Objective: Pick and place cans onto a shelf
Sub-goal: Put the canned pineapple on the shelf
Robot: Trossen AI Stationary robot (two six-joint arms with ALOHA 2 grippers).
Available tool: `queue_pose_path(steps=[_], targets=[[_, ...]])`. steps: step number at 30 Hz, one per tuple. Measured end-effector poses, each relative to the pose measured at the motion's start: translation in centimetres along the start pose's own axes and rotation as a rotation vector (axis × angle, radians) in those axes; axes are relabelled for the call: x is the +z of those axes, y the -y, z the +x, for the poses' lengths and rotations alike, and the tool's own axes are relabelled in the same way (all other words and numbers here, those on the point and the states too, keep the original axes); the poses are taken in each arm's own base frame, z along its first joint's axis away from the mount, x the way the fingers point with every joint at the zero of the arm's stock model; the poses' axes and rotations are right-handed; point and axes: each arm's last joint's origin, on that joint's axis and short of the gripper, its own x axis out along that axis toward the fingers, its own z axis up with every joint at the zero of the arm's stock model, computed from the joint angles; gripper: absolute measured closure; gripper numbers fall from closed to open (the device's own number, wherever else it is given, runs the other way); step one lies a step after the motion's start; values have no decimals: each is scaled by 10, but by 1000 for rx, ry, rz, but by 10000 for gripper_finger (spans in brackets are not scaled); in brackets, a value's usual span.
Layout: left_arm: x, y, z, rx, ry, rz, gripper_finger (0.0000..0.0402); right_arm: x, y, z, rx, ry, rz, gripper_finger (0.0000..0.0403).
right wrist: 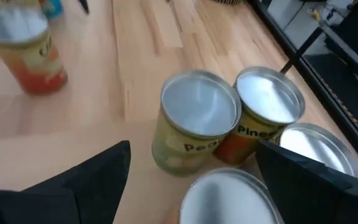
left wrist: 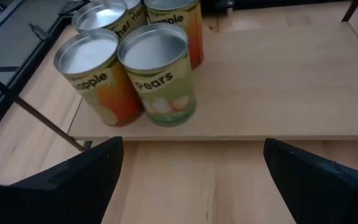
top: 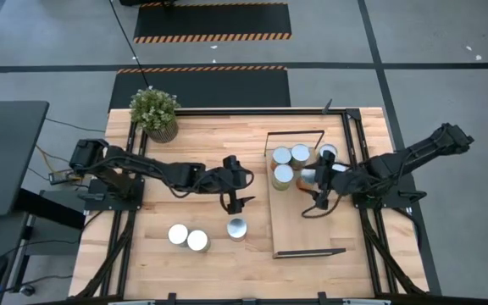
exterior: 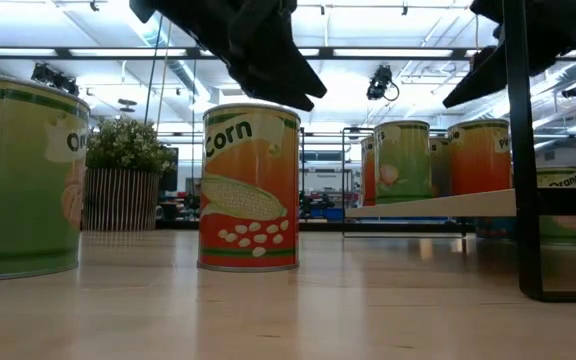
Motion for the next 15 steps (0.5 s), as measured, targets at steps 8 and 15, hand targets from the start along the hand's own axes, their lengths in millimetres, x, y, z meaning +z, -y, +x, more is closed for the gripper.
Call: queue_pose_path(steps=[8, 15], targets=[[0, 1, 0, -24, -1, -4, 8, 2, -20, 7, -124, -309, -194, 49], [0, 0, 0, -23, 2, -3, 8, -2, -31, 15, -285, -395, -333, 49]])
